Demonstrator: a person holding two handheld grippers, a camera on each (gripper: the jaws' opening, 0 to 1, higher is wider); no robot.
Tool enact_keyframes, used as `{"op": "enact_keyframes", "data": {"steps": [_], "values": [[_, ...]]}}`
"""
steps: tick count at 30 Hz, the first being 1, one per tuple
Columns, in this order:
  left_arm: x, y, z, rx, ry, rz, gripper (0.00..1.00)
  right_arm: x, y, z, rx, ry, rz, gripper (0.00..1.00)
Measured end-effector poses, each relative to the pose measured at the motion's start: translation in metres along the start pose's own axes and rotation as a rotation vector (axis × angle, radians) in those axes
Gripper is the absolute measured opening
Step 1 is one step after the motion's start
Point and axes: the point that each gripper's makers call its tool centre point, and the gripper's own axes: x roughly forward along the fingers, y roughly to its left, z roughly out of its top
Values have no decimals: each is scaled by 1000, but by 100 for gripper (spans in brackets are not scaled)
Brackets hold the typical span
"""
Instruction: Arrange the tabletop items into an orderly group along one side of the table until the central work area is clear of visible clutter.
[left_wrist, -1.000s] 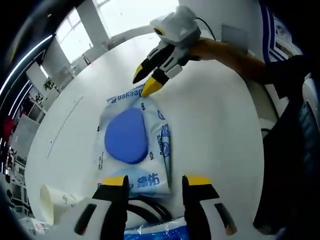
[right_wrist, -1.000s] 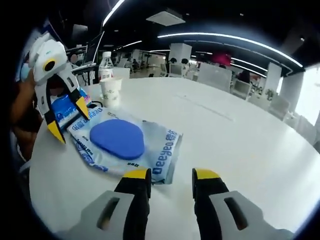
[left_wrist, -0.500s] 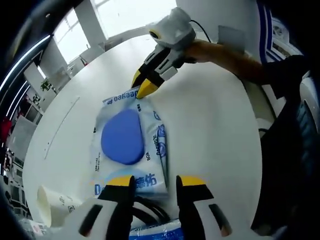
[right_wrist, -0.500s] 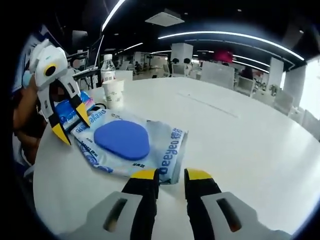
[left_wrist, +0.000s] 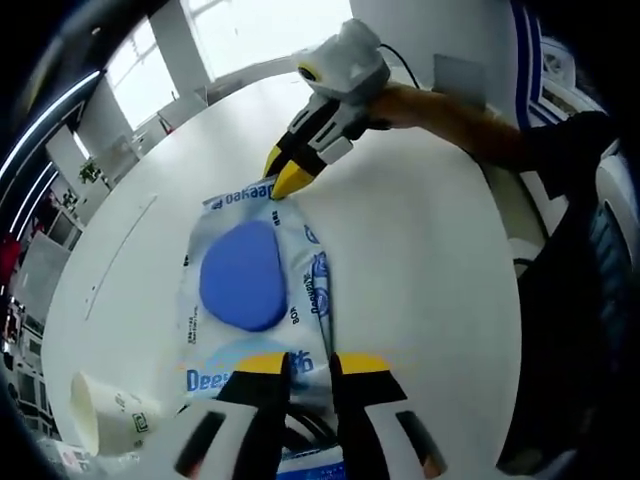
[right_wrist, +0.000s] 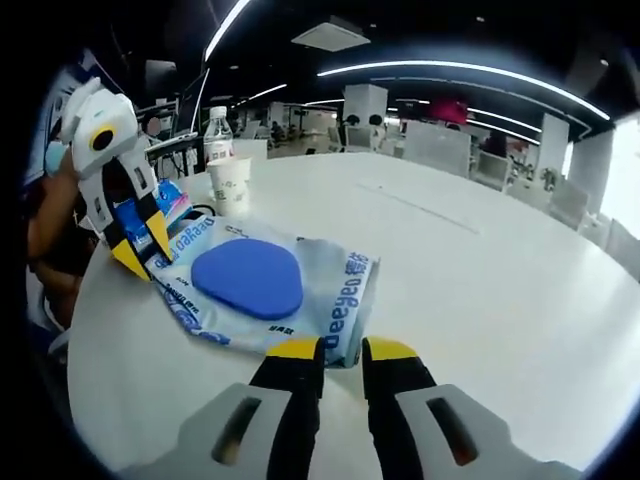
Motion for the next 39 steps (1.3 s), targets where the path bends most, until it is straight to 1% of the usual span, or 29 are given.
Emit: {"op": "enact_keyframes", "data": {"steps": [5, 8, 11, 16, 25, 32, 39], "values": [[-1, -2, 1, -10, -5, -6, 7, 0, 0, 0, -2, -1, -2, 12], [-1, -3, 2, -8, -4, -5, 5, 0, 0, 0, -3, -2, 0, 10], [-2, -6, 4, -5, -9, -9, 0, -1, 1, 0, -9, -2, 5, 8], [-2, -6, 4, 0, -2, -2, 0, -2, 3, 0, -25, 0, 6, 6], [-2, -6, 4, -5, 3, 5, 0, -3, 4, -1, -21, -3, 12, 3], [-8, -6, 9, 0, -11, 6, 0, -6, 6, 2, -42, -9, 13, 0], [-13, -7, 14, 8, -23, -3, 0, -14, 6, 9, -54, -28, -2, 0]]}}
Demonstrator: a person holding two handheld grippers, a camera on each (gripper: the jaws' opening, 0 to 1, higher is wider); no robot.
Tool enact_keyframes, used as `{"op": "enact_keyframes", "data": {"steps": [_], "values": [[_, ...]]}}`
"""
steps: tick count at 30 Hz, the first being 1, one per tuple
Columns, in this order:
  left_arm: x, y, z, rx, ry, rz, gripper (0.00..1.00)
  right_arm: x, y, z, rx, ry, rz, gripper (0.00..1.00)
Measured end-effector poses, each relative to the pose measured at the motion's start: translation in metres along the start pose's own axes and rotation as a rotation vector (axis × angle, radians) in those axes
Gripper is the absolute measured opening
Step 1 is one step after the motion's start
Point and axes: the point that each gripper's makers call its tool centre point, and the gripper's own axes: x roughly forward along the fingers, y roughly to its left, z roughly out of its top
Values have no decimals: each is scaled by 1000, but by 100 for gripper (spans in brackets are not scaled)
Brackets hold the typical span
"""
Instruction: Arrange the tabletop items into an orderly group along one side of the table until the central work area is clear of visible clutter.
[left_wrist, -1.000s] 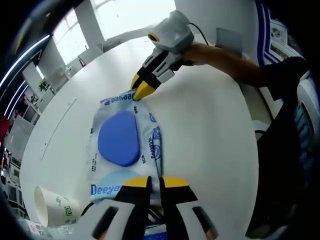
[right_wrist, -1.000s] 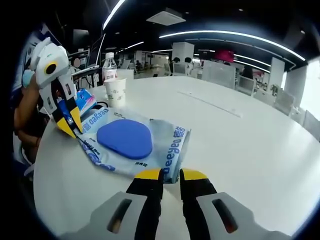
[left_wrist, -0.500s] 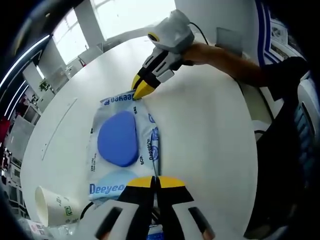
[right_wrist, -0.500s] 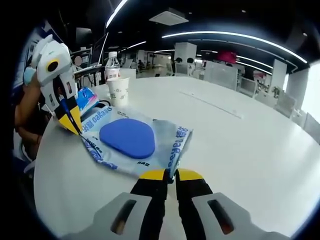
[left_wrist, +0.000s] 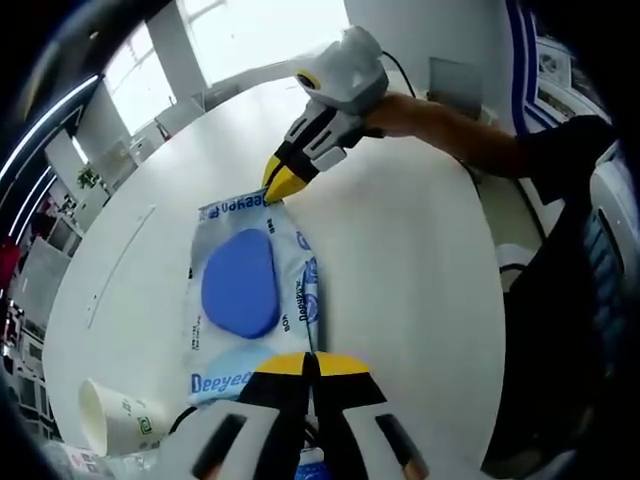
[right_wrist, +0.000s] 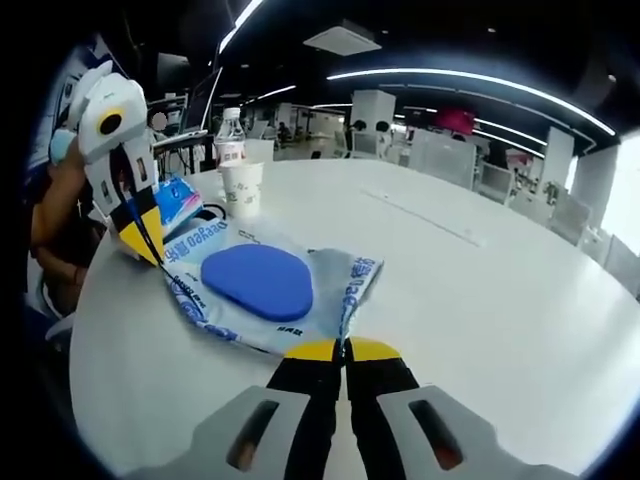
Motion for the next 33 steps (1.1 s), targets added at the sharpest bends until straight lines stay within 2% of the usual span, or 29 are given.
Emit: {"op": "enact_keyframes", "data": {"steps": [19, 20, 22, 25, 33], "values": [[-31, 9, 19, 53, -3, 42, 0, -19, -5, 32, -35, -73, -68, 0], [-29, 7, 18, 52, -1, 31, 0, -15, -2, 29, -29, -58, -59, 0], [-24, 5, 16, 57, 11, 29, 0, -12, -7, 22, -66, -27, -104, 0], [-19, -3, 14, 68, 15, 11, 0, -11, -2, 23, -42, -43, -82, 0], [-9, -11, 4, 85, 33, -26, 0, -13, -1, 21, -55, -33, -89, 0]]}}
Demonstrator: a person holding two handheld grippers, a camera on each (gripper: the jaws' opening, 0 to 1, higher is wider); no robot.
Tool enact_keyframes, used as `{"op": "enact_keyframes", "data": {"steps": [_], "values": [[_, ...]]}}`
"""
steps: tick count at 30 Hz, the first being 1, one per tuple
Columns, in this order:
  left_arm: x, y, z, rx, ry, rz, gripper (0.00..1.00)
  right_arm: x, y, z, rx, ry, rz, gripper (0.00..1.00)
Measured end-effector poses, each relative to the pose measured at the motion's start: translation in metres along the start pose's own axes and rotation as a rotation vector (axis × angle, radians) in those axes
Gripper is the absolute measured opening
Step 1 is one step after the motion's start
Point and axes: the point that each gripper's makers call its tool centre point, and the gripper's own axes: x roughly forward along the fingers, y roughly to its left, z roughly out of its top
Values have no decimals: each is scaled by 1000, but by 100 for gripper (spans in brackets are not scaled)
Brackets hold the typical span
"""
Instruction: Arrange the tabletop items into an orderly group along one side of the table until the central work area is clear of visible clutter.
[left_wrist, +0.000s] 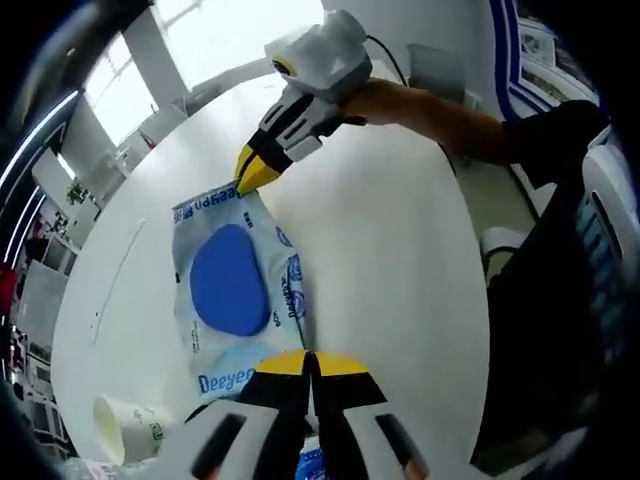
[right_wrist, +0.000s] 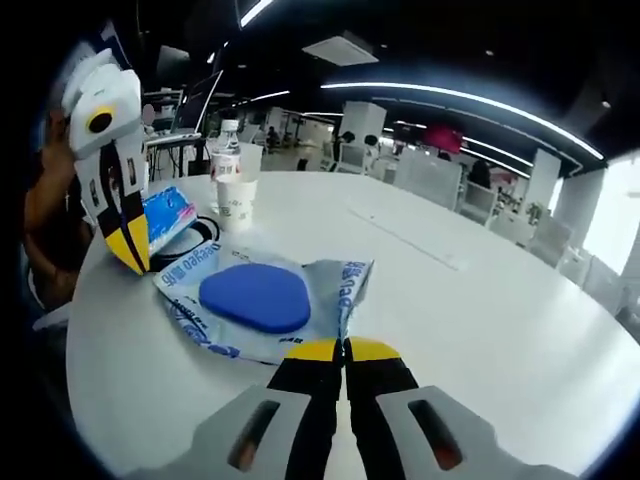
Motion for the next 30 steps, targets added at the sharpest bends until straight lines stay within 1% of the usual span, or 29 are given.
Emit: {"op": "enact_keyframes", "data": {"steps": [4, 6, 9, 12, 17, 20, 22, 24, 26, 27, 28, 30], "values": [[4, -3, -1, 16, -1, -3, 0, 2, 1, -3, -3, 9, -1, 0], [4, -3, -2, 17, 2, -1, 4, 2, 1, -4, -1, 11, 0, 0], [5, -2, -3, 26, 2, 9, 5, 2, 0, -4, 2, 10, 2, 0], [7, -3, -5, 32, 6, 17, 9, 2, 0, -4, 0, 11, 2, 0], [13, 0, -8, 73, 37, 56, 12, 2, 0, -5, 0, 12, 2, 0], [16, 2, -13, 119, 77, 86, 14, 2, 0, -5, 0, 13, 4, 0], [19, 1, -13, 119, 75, 87, 16, 1, 1, -6, 2, 13, 4, 0], [20, 1, -12, 129, 73, 89, 16, 2, 1, -7, 1, 16, 5, 0], [22, 1, -14, 129, 81, 88, 11, 1, 2, -8, 1, 16, 7, 0], [21, 6, -14, 145, 85, 112, 8, 1, 3, -8, 3, 17, 9, 0], [21, 8, -14, 146, 87, 119, 7, 1, 3, -9, 2, 18, 9, 0], [21, 6, -15, 144, 91, 111, 6, 1, 4, -9, 5, 17, 11, 0]]}}
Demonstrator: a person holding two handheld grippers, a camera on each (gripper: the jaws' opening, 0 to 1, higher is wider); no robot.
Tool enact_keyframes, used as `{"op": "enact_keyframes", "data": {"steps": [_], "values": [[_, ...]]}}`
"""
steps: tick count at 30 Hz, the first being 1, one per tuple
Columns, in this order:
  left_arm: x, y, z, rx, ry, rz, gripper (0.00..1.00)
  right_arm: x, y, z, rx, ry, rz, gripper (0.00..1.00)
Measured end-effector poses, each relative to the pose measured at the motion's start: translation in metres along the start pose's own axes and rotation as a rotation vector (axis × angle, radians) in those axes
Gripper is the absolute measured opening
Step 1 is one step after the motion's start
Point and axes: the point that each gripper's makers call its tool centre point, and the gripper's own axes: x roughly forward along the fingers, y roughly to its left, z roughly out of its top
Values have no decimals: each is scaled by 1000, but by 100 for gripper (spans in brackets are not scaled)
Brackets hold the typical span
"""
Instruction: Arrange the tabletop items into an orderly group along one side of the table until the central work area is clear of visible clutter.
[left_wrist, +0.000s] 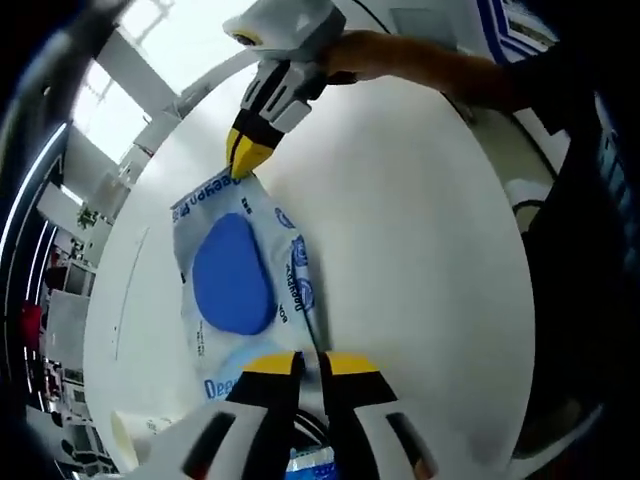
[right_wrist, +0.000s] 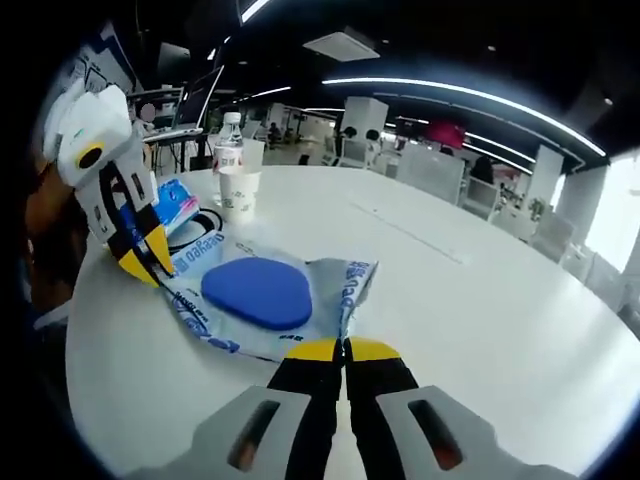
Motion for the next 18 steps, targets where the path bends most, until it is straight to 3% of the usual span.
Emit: {"op": "enact_keyframes", "data": {"steps": [6, 16, 18], "values": [[1, -2, 0, 1, -1, -1, 0, 0, 1, 0, 3, 1, 4, 0], [-2, -1, -3, 23, -2, 15, 0, 1, 4, -2, 0, 7, 12, 0], [-2, -3, -3, 33, 3, 10, 6, 1, 4, -2, -1, 8, 12, 0]]}}
